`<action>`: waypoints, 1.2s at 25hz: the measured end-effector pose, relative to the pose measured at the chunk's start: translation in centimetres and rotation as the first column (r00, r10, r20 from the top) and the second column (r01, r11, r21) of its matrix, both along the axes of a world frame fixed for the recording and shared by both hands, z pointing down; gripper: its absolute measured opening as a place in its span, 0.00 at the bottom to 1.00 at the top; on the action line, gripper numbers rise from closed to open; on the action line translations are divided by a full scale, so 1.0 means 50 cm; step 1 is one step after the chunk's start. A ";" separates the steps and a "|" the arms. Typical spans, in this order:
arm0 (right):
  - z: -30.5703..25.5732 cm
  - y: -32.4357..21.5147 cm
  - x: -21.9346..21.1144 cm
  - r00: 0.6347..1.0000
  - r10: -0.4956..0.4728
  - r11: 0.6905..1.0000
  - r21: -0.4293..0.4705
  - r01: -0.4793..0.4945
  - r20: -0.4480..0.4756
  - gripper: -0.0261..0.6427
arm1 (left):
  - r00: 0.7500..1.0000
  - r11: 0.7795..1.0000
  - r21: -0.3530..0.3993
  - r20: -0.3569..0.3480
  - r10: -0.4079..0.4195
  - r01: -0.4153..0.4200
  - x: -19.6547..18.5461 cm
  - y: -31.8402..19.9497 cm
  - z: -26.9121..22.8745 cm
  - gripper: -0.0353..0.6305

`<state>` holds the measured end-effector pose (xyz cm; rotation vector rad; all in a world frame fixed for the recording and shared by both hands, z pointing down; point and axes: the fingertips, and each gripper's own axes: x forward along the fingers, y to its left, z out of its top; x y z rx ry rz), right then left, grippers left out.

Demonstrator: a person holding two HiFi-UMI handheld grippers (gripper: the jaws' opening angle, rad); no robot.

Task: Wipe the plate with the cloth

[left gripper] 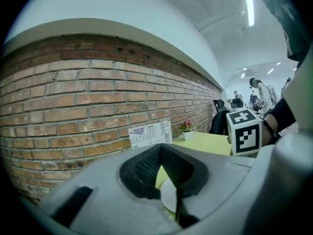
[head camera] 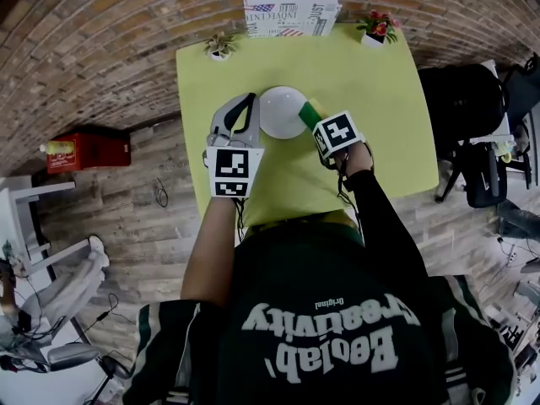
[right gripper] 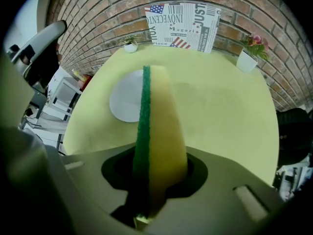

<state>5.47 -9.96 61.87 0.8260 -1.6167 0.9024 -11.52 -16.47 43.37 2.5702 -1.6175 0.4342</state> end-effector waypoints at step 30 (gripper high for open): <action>0.012 0.079 -0.201 0.982 -0.133 0.988 -0.062 0.142 0.134 0.24 | 0.999 0.999 -0.004 0.010 -0.050 0.050 -0.068 0.079 0.003 0.06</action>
